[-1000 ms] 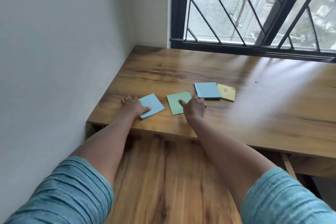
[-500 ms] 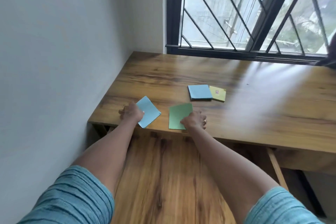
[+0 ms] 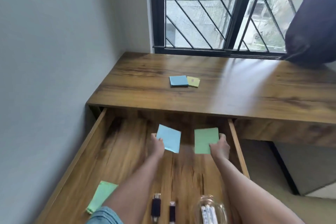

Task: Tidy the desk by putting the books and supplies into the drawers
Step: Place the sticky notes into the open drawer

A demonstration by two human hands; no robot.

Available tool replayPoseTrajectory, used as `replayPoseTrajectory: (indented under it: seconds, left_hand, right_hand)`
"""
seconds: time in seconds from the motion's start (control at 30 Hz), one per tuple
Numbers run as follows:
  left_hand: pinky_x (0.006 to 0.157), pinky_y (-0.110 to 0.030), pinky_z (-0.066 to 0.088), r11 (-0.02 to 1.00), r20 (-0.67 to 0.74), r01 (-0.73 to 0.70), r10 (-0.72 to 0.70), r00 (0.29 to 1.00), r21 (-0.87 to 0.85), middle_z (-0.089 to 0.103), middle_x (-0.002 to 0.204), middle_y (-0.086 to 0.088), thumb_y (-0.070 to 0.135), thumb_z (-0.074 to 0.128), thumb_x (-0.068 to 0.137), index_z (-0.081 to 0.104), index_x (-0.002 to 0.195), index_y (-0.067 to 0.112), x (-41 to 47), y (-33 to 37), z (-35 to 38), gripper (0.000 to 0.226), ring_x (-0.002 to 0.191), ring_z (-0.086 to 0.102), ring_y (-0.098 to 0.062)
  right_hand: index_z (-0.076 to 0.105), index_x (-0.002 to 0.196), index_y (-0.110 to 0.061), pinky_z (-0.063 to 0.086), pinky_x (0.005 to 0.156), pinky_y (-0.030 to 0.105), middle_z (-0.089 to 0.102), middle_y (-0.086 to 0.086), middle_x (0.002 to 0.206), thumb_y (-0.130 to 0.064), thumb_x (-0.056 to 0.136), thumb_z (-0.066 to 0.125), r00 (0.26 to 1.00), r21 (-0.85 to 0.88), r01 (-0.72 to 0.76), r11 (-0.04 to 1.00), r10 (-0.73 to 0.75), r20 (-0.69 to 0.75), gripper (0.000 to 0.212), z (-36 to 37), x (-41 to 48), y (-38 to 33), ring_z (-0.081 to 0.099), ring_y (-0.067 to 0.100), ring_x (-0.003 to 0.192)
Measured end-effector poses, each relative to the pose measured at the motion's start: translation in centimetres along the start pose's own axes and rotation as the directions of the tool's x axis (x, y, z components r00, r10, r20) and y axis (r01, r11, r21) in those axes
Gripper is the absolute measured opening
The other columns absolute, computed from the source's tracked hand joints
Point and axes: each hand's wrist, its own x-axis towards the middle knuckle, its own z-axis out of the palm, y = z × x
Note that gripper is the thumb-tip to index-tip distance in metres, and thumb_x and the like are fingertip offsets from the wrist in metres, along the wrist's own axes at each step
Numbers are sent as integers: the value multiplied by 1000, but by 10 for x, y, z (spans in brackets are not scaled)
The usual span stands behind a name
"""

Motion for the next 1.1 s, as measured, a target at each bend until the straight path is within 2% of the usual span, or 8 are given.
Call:
replayPoseTrajectory:
  seconds: [0.17, 0.3, 0.4, 0.6, 0.7, 0.8, 0.9, 1.1]
  left_hand:
    - [89, -32, 44, 992, 77, 125, -127, 989, 31, 55, 131, -20, 9, 44, 98, 42, 130, 1, -44, -32, 48, 32, 117, 55, -33]
    - [75, -31, 42, 982, 54, 188, -189, 980, 32, 58, 126, -19, 2, 39, 98, 38, 131, 3, -53, -38, 61, 33, 91, 53, -26]
    - [81, -35, 45, 982, 34, 169, -172, 984, 83, 54, 131, -19, 7, 44, 98, 33, 138, 4, -52, -44, 66, 41, 111, 57, -32]
    - [113, -39, 27, 927, -39, 155, -151, 988, 341, 20, 153, -16, 40, 63, 87, 27, 145, 12, -62, -50, 73, 74, 141, 21, -33]
    - [117, -39, 17, 889, 6, 75, -87, 996, 451, 6, 158, -11, 46, 60, 87, 16, 151, 21, -63, -55, 80, 82, 145, 8, -32]
    - [117, -38, 19, 840, 67, -16, -24, 997, 542, 6, 158, -6, 49, 53, 90, 18, 151, 31, -62, -60, 85, 72, 146, 8, -30]
    - [115, -38, 23, 822, 53, -21, -11, 999, 569, 10, 156, -5, 51, 52, 90, 23, 149, 32, -65, -59, 90, 69, 143, 14, -28]
    - [115, -36, 23, 812, 51, -9, -25, 998, 583, 8, 155, -8, 54, 48, 91, 20, 150, 32, -72, -56, 99, 69, 142, 14, -29]
  right_hand:
    - [45, 125, -3, 52, 87, 40, 60, 21, 119, -3, 92, 47, 987, -100, -154, 983, 157, 22, 33, 0, -12, 64, 60, 35, 107]
    - [47, 120, -1, 47, 77, 35, 59, 22, 117, 3, 90, 41, 985, -126, -160, 979, 166, 40, 31, 3, -16, 85, 57, 36, 107]
    - [47, 119, 0, 49, 86, 40, 58, 22, 120, 4, 89, 40, 988, -155, -134, 979, 144, 52, 30, 7, -15, 91, 55, 37, 110]
    - [24, 144, -2, 43, 96, 40, 46, 20, 133, 0, 93, 39, 999, -428, -47, 902, 46, -13, 54, 11, -24, 91, 50, 34, 119]
    - [14, 149, -7, 44, 97, 37, 40, 17, 136, -1, 93, 39, 999, -526, 19, 850, -36, -21, 62, 19, -31, 94, 48, 31, 120]
    - [17, 150, -16, 44, 99, 35, 29, 16, 145, -3, 92, 42, 994, -558, 108, 823, -102, 42, 64, 27, -35, 100, 39, 29, 129]
    - [24, 148, -21, 38, 106, 37, 18, 14, 154, -14, 96, 40, 983, -569, 181, 802, -126, 135, 55, 32, -37, 104, 26, 29, 140]
    - [17, 150, -21, 25, 114, 38, 0, 14, 159, -17, 101, 33, 978, -518, 172, 838, -81, 194, 53, 38, -36, 103, 5, 30, 147]
